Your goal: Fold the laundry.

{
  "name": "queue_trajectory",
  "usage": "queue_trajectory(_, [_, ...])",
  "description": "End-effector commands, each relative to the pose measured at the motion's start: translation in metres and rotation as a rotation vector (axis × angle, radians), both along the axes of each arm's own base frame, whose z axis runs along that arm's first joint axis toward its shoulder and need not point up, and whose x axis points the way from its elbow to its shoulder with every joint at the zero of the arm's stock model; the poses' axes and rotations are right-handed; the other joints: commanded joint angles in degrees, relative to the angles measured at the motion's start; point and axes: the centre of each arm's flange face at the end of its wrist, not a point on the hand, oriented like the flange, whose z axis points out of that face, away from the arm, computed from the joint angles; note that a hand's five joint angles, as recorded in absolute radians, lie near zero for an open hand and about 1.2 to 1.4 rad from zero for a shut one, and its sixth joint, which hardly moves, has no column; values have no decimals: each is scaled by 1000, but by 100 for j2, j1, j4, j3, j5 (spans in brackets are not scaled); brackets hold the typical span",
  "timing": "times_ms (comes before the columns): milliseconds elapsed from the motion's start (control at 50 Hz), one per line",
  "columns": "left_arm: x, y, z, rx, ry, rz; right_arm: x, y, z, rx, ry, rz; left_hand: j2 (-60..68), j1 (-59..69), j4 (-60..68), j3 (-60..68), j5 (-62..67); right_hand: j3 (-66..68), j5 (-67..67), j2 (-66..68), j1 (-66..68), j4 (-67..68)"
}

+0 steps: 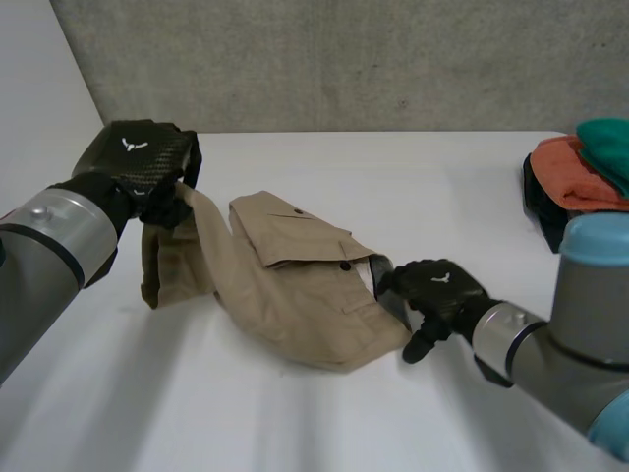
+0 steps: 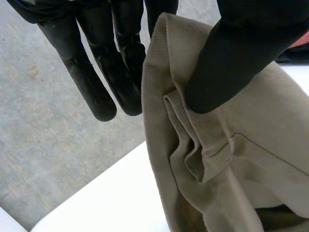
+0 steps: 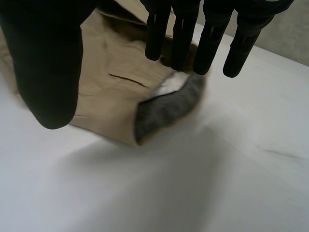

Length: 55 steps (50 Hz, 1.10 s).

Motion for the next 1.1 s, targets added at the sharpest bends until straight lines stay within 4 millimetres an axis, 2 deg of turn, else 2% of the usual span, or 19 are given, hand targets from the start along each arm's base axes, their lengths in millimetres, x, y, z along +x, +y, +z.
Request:
queue_trajectory(20, [-2,-5,15,-57,36,4,25,14,-12,-51,-3,86,1143,1485,1119,1169,1443,191,469,166,169,354])
queue_trajectory(200, [-3,-11,29,-71,114,14,41,11,-35,-51,21,95,1143,1485,1119,1169,1443,946,1224,921,924,1110])
queue_trajectory(240, [-3,-13,31,-70,133,19,44,7,-34,-77,15,87,1143,1485,1119,1169,1443,2389,2667,2364,2367,2553])
queue_trajectory(280, [-2,-13,33,-72,144,20,45,0,-32,-121,0,69,1143,1485,1119,1169,1443,5398,5676,5373,5376,5562])
queue_trajectory(420, [1,-14,32,-58,148,35,44,-12,-13,-215,-22,25,1143,1485,1119,1169,1443,5416,5695,5392,5395,5580])
queue_trajectory(480, [3,-12,29,-46,136,34,39,-9,37,-349,-30,30,1143,1485,1119,1169,1443,5416,5695,5392,5395,5580])
queue_trajectory(500, [4,-10,26,-33,127,36,30,-5,67,-421,5,30,1143,1485,1119,1169,1443,5416,5695,5392,5395,5580])
queue_trajectory(560, [8,1,16,30,81,32,9,-4,103,-494,101,12,1143,1485,1119,1169,1443,5416,5695,5392,5395,5580])
queue_trajectory(580, [10,5,13,47,63,31,-5,-4,121,-519,169,2,1143,1485,1119,1169,1443,5416,5695,5392,5395,5580])
queue_trajectory(660, [18,27,-11,156,-125,1,-25,6,159,-535,312,12,1143,1485,1119,1169,1443,5416,5695,5392,5395,5580])
queue_trajectory(740, [19,43,-32,200,-289,-74,-32,13,180,-501,343,29,1143,1485,1119,1169,1443,5416,5695,5392,5395,5580])
queue_trajectory(780, [19,46,-38,201,-336,-97,-32,13,183,-488,356,32,1143,1485,1119,1169,1443,5416,5695,5392,5395,5580])
queue_trajectory(840, [18,41,-46,197,-378,-112,-32,12,181,-480,369,41,1143,1485,1119,1169,1443,5416,5695,5392,5395,5580])
queue_trajectory(900, [10,23,-62,196,-383,-115,-25,-4,157,-428,422,70,1143,1485,1119,1169,1443,5416,5695,5392,5395,5580])
queue_trajectory(960, [-4,-5,-63,126,-350,-112,-14,-24,131,-373,447,100,1143,1485,1119,1169,1443,5416,5695,5392,5395,5580])
queue_trajectory(1020, [-19,-27,-56,40,-305,-110,-1,-47,116,-373,444,79,1143,1485,1119,1169,1443,5416,5695,5392,5395,5580])
queue_trajectory(1040, [-31,-45,-44,-49,-259,-104,4,-54,115,-393,435,61,1143,1485,1119,1169,1443,5416,5695,5392,5395,5580])
queue_trajectory(1060, [-37,-54,-36,-102,-232,-97,8,-63,117,-423,421,34,1143,1485,1119,1169,1443,5416,5695,5392,5395,5580])
queue_trajectory(1100, [-45,-73,-15,-215,-171,-78,19,-91,135,-573,346,-77,1143,1485,1119,1169,1443,5416,5695,5392,5395,5580])
